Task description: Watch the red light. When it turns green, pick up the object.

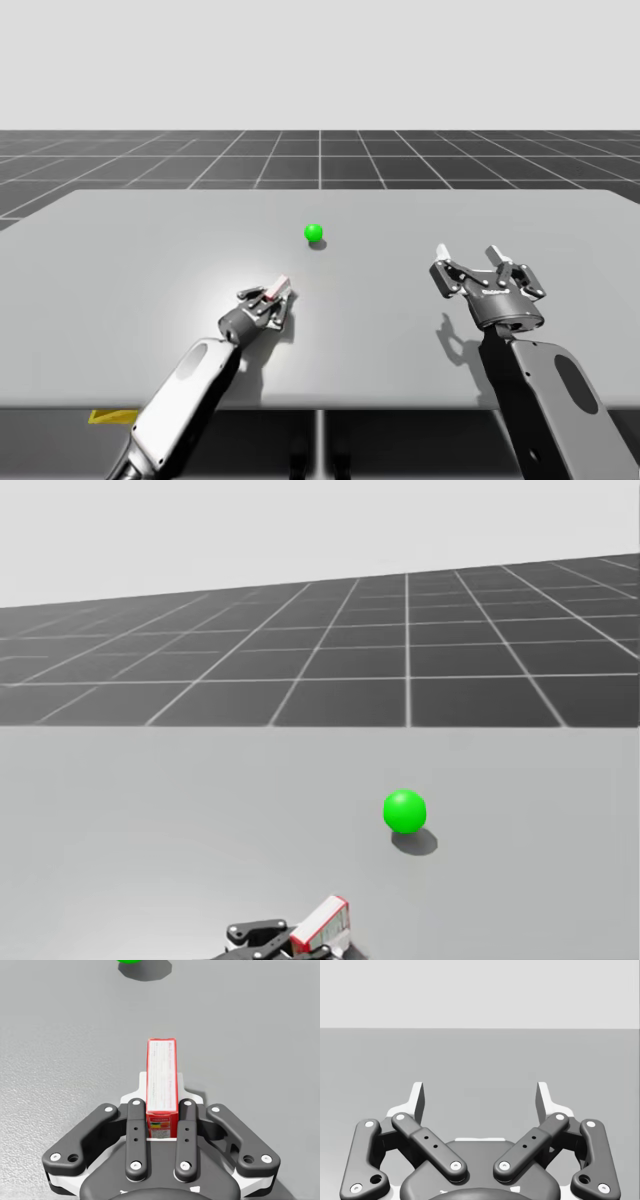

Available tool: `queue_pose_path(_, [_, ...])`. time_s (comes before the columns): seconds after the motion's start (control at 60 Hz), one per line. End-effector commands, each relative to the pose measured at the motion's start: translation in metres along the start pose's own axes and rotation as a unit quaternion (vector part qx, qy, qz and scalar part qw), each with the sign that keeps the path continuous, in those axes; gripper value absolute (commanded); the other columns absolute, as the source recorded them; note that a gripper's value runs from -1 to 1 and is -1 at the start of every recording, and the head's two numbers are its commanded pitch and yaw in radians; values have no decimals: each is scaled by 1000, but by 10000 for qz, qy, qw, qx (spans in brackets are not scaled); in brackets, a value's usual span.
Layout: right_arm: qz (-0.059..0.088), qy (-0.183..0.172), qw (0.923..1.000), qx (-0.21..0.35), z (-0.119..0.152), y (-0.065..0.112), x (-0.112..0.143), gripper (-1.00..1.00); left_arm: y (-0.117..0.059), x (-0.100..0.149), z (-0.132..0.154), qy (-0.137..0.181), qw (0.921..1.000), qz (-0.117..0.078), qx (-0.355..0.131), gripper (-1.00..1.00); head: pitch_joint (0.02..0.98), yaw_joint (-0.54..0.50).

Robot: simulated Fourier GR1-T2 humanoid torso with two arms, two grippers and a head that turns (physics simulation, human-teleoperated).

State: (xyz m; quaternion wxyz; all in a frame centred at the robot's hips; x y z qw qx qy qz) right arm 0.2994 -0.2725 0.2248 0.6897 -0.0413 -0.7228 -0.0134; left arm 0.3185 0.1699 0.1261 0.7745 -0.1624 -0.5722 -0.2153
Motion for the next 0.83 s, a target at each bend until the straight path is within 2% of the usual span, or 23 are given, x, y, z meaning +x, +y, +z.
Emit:
queue_pose_path(0.017, [7, -5, 10000, -9, 0, 0, 0, -1000, -11, 15, 6, -31, 9994, -49, -347, 1000, 433, 187])
queue_pose_path(0.133, [26, -46, 10000, -35, 0, 0, 0, -1000, -13, 30, 10, -99, 9993, -188, -297, 1000, 437, 190])
queue_pose_path(0.267, [24, -58, 10000, -45, 0, -1, 0, -1000, -10, 54, 14, -315, 9988, -284, -245, 1000, 438, 189])
queue_pose_path(0.5, [19, -61, 10000, -42, 0, -1, 1, -1000, -2, 100, 23, -741, 9957, -563, -21, 1000, 440, 189])
queue_pose_path(0.65, [27, -61, 10000, -43, 0, -1, 1, -1000, 1, 136, 34, -1095, 9911, -733, 176, 1000, 441, 186])
queue_pose_path(0.783, [23, -57, 10000, -42, 0, -1, 1, -1000, 3, 171, 45, -1456, 9830, -1030, 427, 1000, 441, 187])
queue_pose_path(0.833, [22, -56, 10000, -44, 0, -1, 1, -1000, 4, 178, 47, -1519, 9814, -1072, 469, 1000, 442, 186])
